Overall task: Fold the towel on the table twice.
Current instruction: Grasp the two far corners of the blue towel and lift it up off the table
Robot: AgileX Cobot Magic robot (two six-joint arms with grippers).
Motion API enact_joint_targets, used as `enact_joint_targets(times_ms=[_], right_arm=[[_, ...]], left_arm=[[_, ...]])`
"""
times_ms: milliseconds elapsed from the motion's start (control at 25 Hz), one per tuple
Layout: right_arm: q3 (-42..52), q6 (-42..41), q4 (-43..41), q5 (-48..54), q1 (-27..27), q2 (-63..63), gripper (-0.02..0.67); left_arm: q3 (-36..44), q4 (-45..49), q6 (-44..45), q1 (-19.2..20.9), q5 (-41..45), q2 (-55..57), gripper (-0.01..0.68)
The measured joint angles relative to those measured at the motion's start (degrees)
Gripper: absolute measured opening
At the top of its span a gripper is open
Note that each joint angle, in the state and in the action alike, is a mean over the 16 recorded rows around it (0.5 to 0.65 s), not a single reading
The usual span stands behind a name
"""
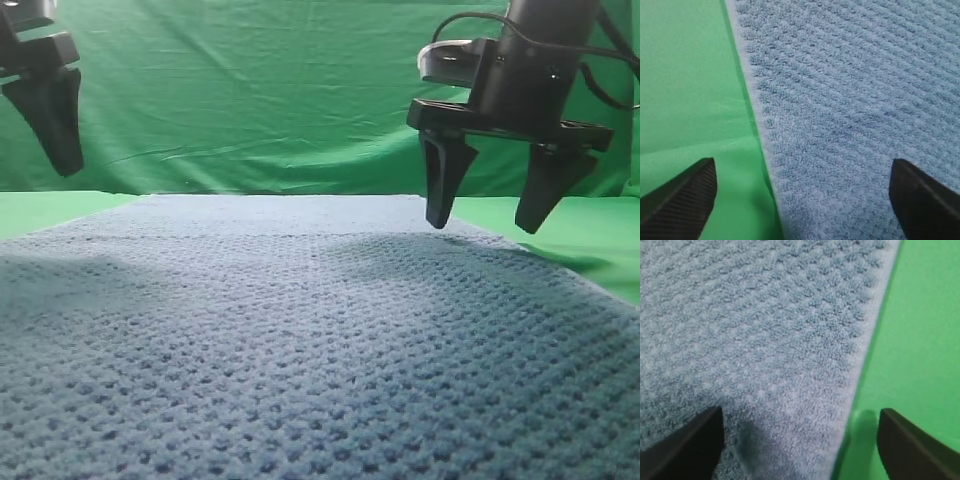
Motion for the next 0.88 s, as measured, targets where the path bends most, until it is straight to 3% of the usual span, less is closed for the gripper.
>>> enact_joint_targets(times_ms=[120, 240, 640, 880], right_arm=[[-0.07, -0.39, 0.06, -0.89, 0.0, 0.03, 0.557], [-0.13, -0.78, 0.11, -1.82, 0.0, 0.1, 0.549], [-0.3, -1.4, 0.2, -4.12, 0.0, 1.6, 0.535], [-0.55, -1.64, 0.21, -4.09, 0.0, 2.64, 0.535]], left_arm=[[-0.07, -0.48, 0.09, 0.0, -0.94, 1.23, 0.636], [-0.14, -0.67, 0.22, 0.0, -2.01, 2.72, 0.643], [-0.54, -0.61, 0.74, 0.0, -4.8, 6.42, 0.643], [-0.78, -1.09, 0.94, 0.0, -5.06, 7.13, 0.586]])
